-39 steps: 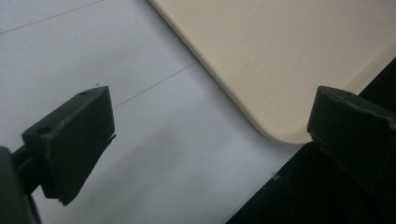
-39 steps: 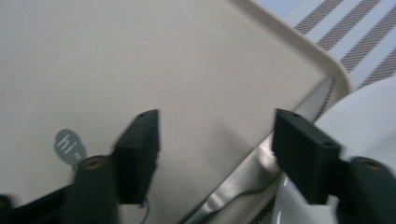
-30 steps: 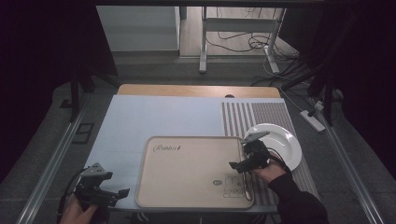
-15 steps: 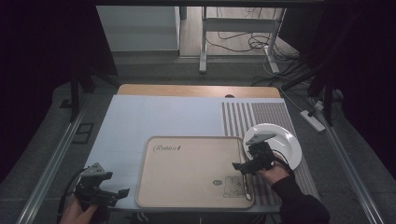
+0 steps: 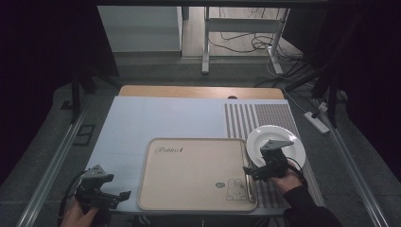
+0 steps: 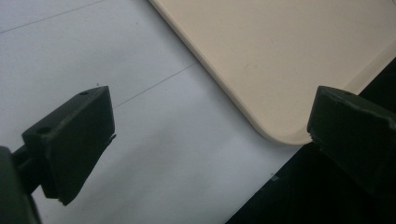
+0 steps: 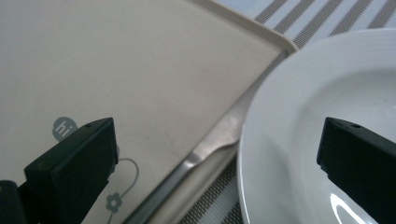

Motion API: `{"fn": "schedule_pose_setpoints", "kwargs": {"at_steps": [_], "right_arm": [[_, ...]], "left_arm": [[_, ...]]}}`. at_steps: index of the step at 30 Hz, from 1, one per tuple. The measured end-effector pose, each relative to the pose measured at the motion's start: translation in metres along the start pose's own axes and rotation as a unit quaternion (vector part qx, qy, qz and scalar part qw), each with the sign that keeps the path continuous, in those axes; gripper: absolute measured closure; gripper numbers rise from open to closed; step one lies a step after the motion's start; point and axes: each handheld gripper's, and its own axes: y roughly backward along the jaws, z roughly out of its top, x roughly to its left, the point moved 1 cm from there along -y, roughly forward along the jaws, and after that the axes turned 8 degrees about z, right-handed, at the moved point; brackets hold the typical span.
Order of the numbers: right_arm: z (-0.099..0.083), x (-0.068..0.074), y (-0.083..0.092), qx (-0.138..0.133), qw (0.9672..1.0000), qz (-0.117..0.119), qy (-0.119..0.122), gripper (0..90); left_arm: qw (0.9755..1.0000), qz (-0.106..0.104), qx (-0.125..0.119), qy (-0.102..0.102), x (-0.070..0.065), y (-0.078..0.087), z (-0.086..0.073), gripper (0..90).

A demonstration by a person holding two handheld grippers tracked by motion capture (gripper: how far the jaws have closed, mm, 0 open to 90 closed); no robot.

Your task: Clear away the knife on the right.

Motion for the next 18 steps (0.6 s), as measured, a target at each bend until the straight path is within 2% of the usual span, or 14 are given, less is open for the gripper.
{"fn": "schedule_pose_setpoints", "kwargs": {"at_steps": [18], "right_arm": [[-0.027, -0.006, 0.024, -0.023, 0.9988, -0.03, -0.031, 0.0]], "left_arm": [[1.0, 0.0, 0.0, 0.0, 0.0, 0.0, 0.0, 1.9]]}}
